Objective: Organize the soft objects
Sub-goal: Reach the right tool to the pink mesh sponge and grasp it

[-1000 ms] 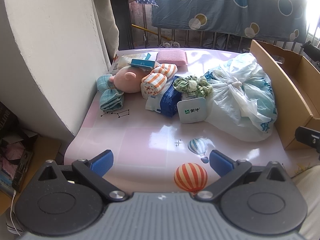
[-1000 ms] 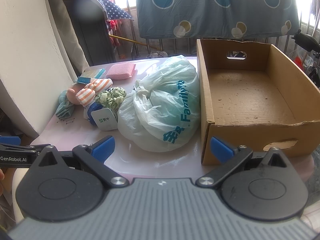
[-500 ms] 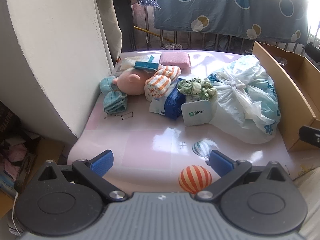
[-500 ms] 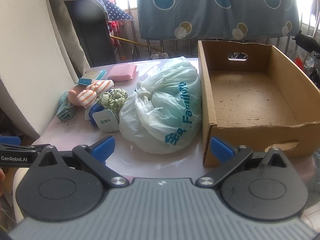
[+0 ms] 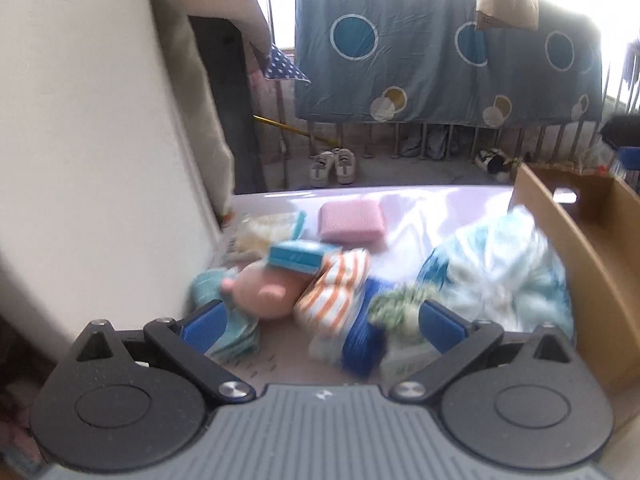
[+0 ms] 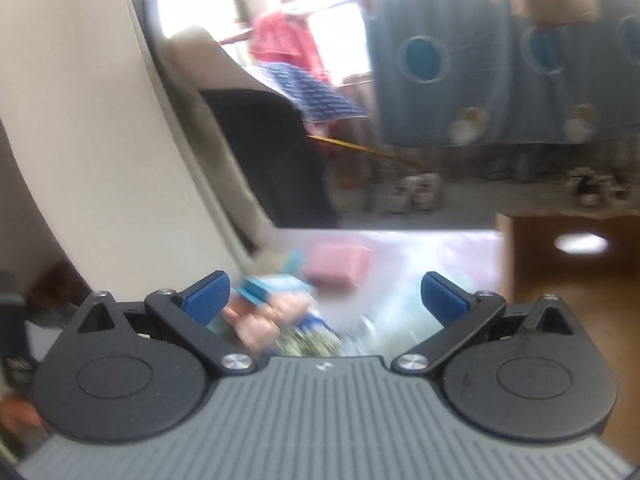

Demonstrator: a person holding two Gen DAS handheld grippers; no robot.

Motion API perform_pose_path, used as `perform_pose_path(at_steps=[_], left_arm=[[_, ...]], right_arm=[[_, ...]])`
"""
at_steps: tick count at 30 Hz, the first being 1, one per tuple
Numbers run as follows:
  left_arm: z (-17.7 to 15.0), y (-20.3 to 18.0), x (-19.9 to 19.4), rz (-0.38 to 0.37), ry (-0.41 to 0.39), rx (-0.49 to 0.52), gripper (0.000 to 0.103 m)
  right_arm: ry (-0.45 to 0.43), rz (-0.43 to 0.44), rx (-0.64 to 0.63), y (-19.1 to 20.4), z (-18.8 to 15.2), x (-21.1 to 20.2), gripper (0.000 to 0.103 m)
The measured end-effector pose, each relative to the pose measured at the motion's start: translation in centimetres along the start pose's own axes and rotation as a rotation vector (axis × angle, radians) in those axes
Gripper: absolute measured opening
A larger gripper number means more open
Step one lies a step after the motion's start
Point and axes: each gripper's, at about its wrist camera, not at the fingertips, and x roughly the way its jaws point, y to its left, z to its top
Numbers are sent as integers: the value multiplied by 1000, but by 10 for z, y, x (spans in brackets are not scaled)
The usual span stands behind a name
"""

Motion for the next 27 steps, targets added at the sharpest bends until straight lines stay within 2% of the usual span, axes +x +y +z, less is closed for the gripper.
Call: perform_pose_path(at_steps=[2, 5, 8, 11, 12, 14, 16, 17, 18, 21, 25, 27], left_arm=[[19, 1, 24, -26, 20, -42, 102], [46, 2, 70, -59, 58, -105, 98], [67, 4, 120, -65, 129, -184, 85], [80, 2, 167, -92, 206, -250, 71], [82, 2, 182, -105, 233, -272, 64], [84, 1, 210, -123, 284, -307, 57], [86, 2, 236, -124, 338, -334, 47], [85, 3, 248, -123, 361, -348, 44], [86, 4, 258, -124, 380, -362, 39], [85, 8, 281, -126, 427, -404, 34], [85, 9, 299, -136, 469, -435, 34], [83, 8, 303, -145, 476, -449, 37]], right_arm=[[55, 107, 36, -19, 30, 37, 102], [125, 188, 83, -45, 62, 95, 102], [197, 247, 123, -66, 79, 158, 101], [263, 282, 184, -86, 87, 226, 91], [292, 292, 207, -94, 88, 250, 83], [344, 288, 220, -100, 87, 291, 73], [402, 262, 221, -105, 79, 333, 55], [428, 247, 218, -106, 77, 353, 52], [446, 235, 212, -106, 75, 371, 49], [473, 203, 191, -104, 70, 420, 45], [479, 171, 214, -112, 62, 458, 45], [508, 158, 242, -119, 54, 470, 46]])
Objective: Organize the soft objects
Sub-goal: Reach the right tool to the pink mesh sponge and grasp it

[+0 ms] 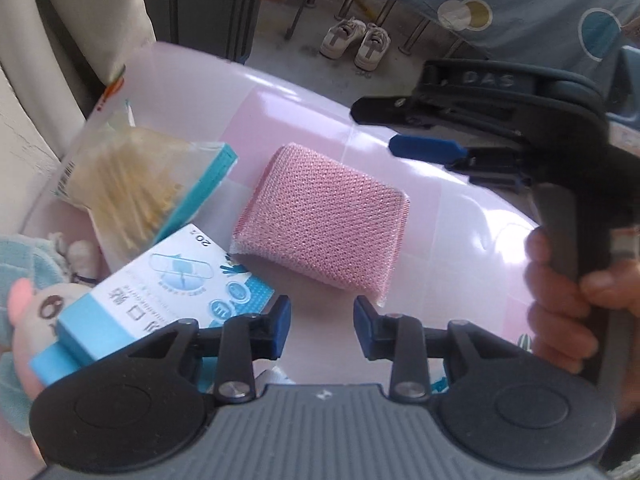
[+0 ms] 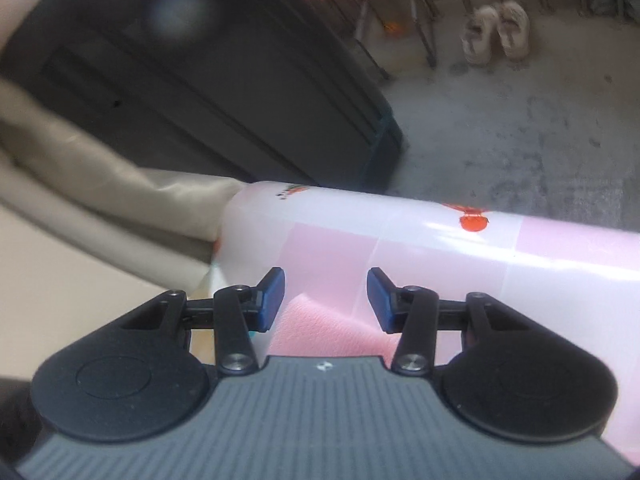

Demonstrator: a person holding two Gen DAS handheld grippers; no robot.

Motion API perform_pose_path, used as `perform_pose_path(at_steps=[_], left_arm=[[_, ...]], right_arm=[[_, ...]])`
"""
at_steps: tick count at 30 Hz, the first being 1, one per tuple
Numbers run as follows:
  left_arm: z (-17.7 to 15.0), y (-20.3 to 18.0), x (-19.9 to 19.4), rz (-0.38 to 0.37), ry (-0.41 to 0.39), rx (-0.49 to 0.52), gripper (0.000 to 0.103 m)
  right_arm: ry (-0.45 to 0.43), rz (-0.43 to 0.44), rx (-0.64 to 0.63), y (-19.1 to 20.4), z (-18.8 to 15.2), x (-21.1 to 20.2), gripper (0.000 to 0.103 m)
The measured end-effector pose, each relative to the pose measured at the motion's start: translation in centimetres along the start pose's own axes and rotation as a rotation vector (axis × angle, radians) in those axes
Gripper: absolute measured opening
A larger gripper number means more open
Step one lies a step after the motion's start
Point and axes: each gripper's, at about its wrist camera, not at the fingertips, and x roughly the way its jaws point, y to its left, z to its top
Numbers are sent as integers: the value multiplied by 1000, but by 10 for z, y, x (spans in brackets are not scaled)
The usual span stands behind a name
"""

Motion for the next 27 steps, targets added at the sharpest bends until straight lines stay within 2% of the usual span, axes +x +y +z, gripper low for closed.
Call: perform_pose_path(at_steps=[3, 9, 11, 14, 17, 19, 23, 27], left_arm=[[-1, 0, 3, -26, 9, -18, 51], [-2, -9, 7, -13, 12, 7, 61], [-3, -14, 8, 18, 18, 20, 61], [-2, -21, 11, 54, 31, 43, 67], [0, -26, 13, 93, 37, 46, 75], [3, -27, 15, 89, 44, 38, 81], [9, -32, 27, 106, 88, 71, 82], [11, -34, 29, 105, 73, 47, 80]], right_arm=[[67, 2, 42, -13, -7, 9, 47], [167, 29, 74, -25, -35, -7, 47], [189, 29, 79, -28, -42, -10, 47], [201, 15, 97, -30, -49, -13, 47], [162, 16, 115, -31, -45, -15, 47], [154, 28, 119, -30, -40, -14, 47], [207, 43, 125, -27, -48, 1, 47], [219, 56, 115, -22, -54, 3, 46]])
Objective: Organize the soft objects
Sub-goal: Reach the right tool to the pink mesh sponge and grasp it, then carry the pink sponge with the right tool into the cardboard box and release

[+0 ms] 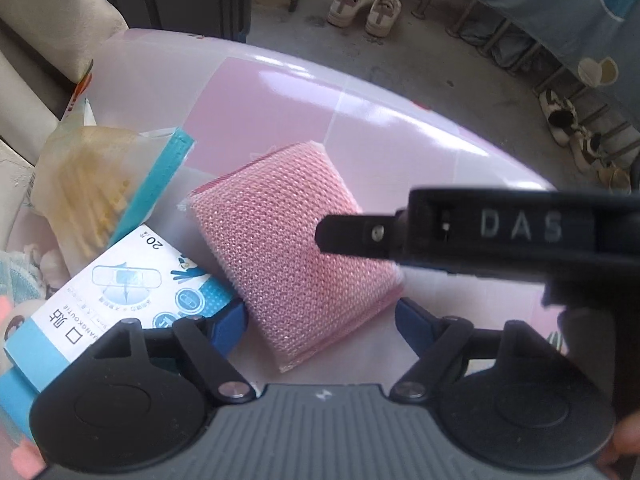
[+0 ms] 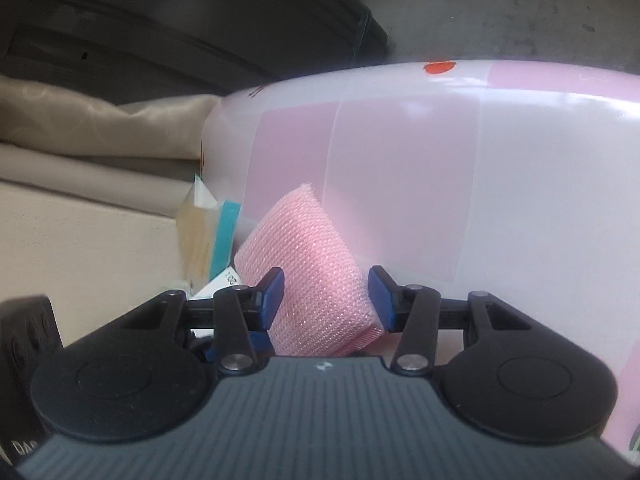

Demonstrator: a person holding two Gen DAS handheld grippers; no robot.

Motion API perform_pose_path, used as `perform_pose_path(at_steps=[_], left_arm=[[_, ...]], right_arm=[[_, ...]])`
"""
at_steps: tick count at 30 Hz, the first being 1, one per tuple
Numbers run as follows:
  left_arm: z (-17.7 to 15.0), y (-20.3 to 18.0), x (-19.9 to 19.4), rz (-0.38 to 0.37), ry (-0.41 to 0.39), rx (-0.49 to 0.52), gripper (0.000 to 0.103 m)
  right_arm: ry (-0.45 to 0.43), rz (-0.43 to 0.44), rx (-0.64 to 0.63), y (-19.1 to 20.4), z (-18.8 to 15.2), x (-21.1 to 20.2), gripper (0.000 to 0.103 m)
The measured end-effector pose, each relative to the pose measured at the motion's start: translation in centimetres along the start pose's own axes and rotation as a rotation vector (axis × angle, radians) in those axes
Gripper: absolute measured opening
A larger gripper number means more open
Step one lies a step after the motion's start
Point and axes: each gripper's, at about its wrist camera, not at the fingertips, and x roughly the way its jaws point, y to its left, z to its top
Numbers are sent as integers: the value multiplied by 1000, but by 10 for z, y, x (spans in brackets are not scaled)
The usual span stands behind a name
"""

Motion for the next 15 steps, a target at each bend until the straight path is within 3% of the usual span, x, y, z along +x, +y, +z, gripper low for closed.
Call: perform_pose_path(at_steps=[8, 15], left_arm=[[-16, -4, -38, -16, -67, 52, 76], [-48, -35, -123, -72, -186, 134, 75]], right_arm=[[-50, 12, -1, 17, -10, -40, 39], [-170, 41, -40, 46, -45, -130, 38]])
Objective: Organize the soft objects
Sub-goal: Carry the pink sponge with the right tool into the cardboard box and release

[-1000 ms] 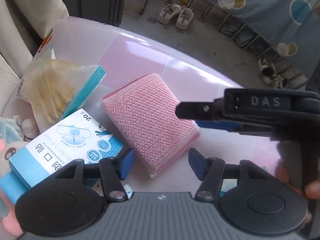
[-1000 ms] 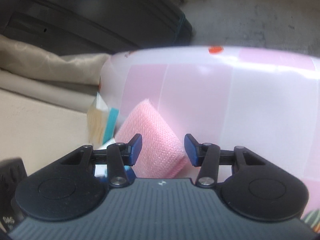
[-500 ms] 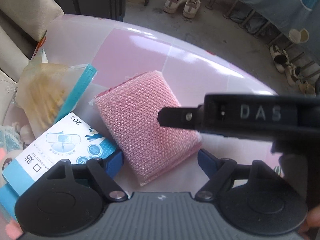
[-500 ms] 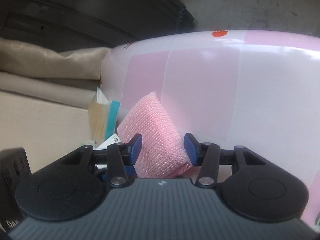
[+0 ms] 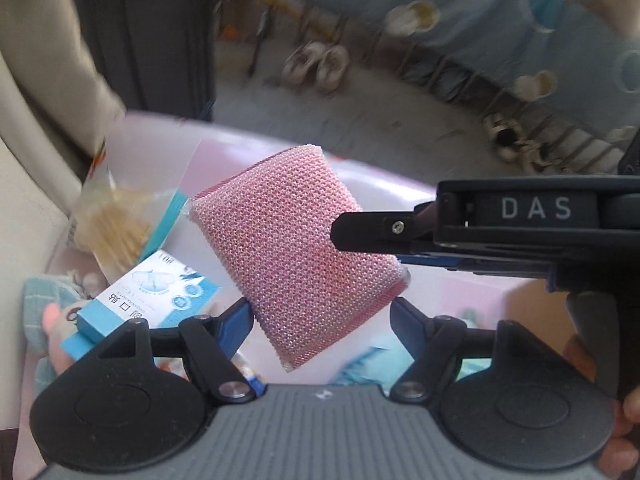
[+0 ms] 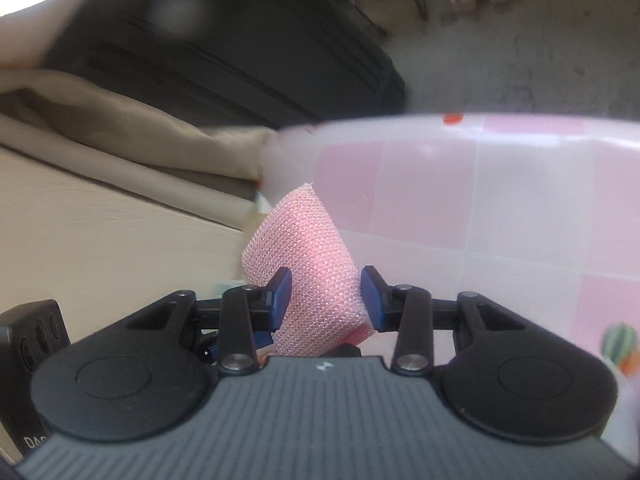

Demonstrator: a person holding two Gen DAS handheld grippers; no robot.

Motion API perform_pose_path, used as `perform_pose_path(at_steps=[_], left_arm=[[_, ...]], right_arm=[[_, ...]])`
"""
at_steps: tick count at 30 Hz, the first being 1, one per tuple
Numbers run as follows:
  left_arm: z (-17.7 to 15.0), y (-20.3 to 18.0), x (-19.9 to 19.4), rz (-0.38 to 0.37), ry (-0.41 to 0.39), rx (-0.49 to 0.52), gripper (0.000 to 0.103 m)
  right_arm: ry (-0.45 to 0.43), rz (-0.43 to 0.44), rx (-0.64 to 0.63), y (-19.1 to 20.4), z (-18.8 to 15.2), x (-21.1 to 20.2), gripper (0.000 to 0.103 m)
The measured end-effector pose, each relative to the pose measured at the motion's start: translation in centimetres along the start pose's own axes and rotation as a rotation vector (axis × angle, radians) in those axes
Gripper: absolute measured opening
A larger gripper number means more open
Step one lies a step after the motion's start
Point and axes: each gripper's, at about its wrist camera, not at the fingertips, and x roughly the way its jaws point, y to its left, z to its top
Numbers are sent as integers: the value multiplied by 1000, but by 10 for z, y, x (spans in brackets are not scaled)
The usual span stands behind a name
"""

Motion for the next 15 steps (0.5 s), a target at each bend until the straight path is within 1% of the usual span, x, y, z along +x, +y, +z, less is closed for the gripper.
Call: perform_pose_path(at_steps=[2, 4, 6, 8, 11, 13, 15], left_arm=[[-6, -26, -26, -21, -45, 54, 75], [-15, -54, -47, -52, -73, 104, 75], [-27, -87, -62, -98, -84, 161, 75], [-39, -123, -69, -139, -81, 222, 75], [-58, -178, -67, -195, -62, 315, 76], [-70, -213, -56, -220, -30, 358, 76], [-82, -243, -36, -235, 17, 396, 76]], right_arm=[[-58, 7, -6, 3, -11, -42, 38], [-124, 26, 20, -4, -24, -88, 38], [-191, 40, 50, -18, -41, -133, 38], [-264, 55, 100, -41, -64, -181, 38], [-357, 41, 167, -81, -102, -240, 37], [-399, 20, 218, -114, -124, -271, 37], [-425, -5, 270, -147, -143, -290, 37]])
